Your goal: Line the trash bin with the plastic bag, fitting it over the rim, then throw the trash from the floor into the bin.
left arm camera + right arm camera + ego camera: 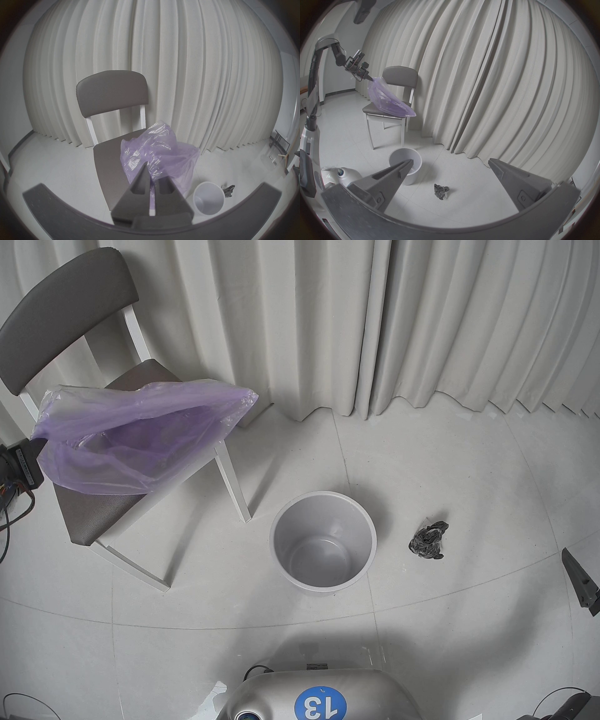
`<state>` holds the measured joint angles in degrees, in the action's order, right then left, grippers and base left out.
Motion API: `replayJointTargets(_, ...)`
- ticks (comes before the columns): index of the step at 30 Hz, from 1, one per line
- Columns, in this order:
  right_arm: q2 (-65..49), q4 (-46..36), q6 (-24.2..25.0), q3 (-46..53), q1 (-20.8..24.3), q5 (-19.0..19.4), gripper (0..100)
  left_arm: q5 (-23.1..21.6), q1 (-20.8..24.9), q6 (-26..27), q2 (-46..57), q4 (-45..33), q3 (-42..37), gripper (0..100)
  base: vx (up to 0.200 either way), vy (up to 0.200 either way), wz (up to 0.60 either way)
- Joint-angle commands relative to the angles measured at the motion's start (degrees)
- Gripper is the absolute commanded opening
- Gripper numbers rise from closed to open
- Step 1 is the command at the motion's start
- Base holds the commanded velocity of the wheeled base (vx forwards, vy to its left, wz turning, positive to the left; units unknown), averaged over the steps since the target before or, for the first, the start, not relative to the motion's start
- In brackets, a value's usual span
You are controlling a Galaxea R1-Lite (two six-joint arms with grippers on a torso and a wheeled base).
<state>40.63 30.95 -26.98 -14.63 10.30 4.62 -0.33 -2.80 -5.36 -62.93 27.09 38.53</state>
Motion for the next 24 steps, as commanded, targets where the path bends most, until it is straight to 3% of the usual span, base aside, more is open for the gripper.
replayJointTargets(1, -0.4, 0.0, 0.0, 0.2, 0.1, 0.2, 100, -0.1, 1.0, -1.2, 1.8, 4.9, -4.7, 0, 0.000, 0.000, 0.00)
replayJointTargets(4, -0.9, -0.2, 0.4, 1.2, 0.1, 0.2, 100, 0.5, 4.6, -1.6, 2.1, 7.4, -5.8, 0, 0.000, 0.000, 0.00)
replayJointTargets(8, -0.6, -1.1, 1.4, 1.3, 0.3, 0.6, 100, 0.3, 5.8, -4.0, 4.4, 8.7, -7.9, 0, 0.000, 0.000, 0.00)
replayJointTargets(11, 0.1, -1.3, 4.5, 1.4, 1.9, 1.4, 100, -0.1, 10.4, -7.0, 4.4, 10.9, -7.8, 0, 0.000, 0.000, 0.00)
replayJointTargets(16, 4.2, -1.1, 12.5, 0.2, 5.8, 1.0, 100, 0.4, 18.5, -6.3, 0.1, 10.6, 0.7, 0, 0.000, 0.000, 0.00)
replayJointTargets(24, 11.3, -0.8, 25.9, -3.6, 10.7, 1.1, 100, 0.5, 27.3, -5.9, -4.7, 11.9, 7.6, 0, 0.000, 0.000, 0.00)
